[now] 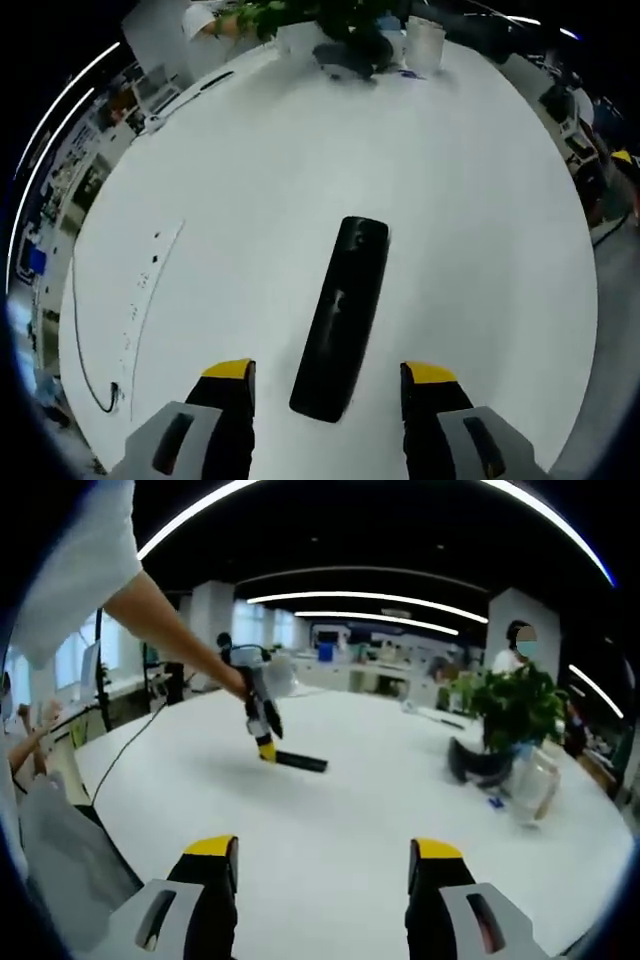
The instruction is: Press the specified remote control buttons in sequence, fully releasing each button before pressing the next.
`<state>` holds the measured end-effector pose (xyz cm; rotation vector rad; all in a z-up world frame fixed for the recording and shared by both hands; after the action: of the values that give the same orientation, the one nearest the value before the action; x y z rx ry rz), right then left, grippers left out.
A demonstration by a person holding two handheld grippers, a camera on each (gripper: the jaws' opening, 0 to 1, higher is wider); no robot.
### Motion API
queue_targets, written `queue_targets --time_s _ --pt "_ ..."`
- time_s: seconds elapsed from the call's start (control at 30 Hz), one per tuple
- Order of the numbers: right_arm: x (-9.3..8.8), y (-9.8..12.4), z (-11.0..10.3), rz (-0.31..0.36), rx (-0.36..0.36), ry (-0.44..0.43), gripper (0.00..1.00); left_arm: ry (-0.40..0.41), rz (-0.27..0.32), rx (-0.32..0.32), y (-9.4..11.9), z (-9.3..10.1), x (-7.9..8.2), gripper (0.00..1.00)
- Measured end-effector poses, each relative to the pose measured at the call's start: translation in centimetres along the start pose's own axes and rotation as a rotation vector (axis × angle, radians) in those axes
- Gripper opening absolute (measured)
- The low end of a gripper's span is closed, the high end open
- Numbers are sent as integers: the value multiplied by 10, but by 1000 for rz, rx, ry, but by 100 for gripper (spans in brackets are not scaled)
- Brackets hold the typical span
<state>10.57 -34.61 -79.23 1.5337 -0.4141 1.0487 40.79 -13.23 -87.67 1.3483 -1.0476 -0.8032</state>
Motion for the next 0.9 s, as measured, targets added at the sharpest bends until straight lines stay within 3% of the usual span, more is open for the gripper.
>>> queue_targets --time_s 0.27,0.5,0.77,0.9 --pt "0 -2 0 -13 -2 6 67 -56 -57 2 -12 -7 5 56" --pt "-2 -4 -1 -29 -3 16 66 -53 -75 -94 -10 -11 9 53" --pt "-1 -3 -5 -23 9 35 65 -113 -106 -89 -9 -11 8 50" --pt "0 -3 -7 -23 15 48 64 -169 -124 -87 -8 -7 7 41"
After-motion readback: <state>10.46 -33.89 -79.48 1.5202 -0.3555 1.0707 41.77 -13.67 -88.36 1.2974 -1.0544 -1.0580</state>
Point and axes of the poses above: the point that each gripper's makers call its tool centre point, and the gripper's own axes: y roughly backward along the fingers, z roughly to its right, x roughly out of its top, the point moved 6 cm from there along y, roughly backward along the fingers, and after that the axes turned 11 degrees about -z, right-handed, at the moved point
